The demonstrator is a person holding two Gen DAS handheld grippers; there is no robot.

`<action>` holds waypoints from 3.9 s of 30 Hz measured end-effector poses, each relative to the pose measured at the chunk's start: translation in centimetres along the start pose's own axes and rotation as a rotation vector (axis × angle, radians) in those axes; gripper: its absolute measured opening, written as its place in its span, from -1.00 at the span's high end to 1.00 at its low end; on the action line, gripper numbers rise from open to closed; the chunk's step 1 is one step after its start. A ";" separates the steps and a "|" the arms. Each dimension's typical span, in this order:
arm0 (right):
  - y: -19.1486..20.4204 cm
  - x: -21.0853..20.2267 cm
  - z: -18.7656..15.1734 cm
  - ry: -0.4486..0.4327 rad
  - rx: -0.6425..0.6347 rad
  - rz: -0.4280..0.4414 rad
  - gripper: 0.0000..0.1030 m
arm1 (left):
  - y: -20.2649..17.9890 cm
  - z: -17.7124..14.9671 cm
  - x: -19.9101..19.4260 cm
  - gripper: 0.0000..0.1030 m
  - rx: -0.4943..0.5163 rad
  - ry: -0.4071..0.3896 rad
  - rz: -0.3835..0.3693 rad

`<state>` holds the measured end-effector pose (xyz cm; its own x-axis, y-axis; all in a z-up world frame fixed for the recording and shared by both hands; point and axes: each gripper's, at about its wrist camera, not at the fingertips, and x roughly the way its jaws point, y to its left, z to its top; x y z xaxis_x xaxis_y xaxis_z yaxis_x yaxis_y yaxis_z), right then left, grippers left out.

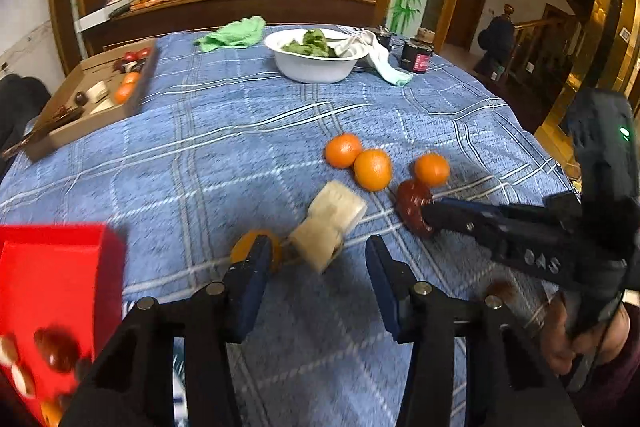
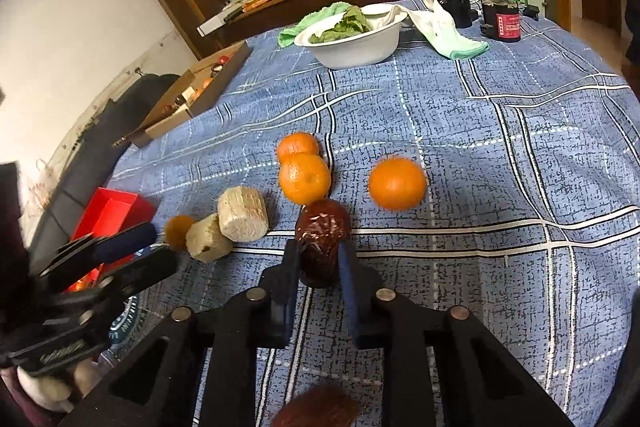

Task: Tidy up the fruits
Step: 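Grasp a square beige yam chunk with the left tool while the right tool grasps a red date, then carry both fruits over the red tray and open both tools to release them, then move both open tools back toward the remaining fruits on the tablecloth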

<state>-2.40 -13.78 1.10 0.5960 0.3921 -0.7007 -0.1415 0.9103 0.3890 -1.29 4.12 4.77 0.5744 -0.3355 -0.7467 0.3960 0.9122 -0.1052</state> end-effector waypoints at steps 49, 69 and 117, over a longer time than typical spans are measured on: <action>13.2 -1.7 -0.6 0.032 -0.173 0.123 0.30 | 15.9 -9.0 -14.0 0.23 -0.489 -0.200 0.252; 27.5 8.4 -1.2 0.168 -0.402 0.133 0.29 | 20.6 -10.9 -13.1 0.23 -0.526 -0.168 0.407; 23.1 0.2 -1.8 -0.007 -0.274 0.089 -0.09 | 14.8 -9.4 -18.7 -0.53 -0.511 -0.292 0.276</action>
<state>-6.93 7.54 8.89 0.5774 0.4715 -0.6665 -0.4012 0.8749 0.2714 -12.92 26.10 11.03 0.8060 -0.0569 -0.5892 -0.1437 0.9468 -0.2880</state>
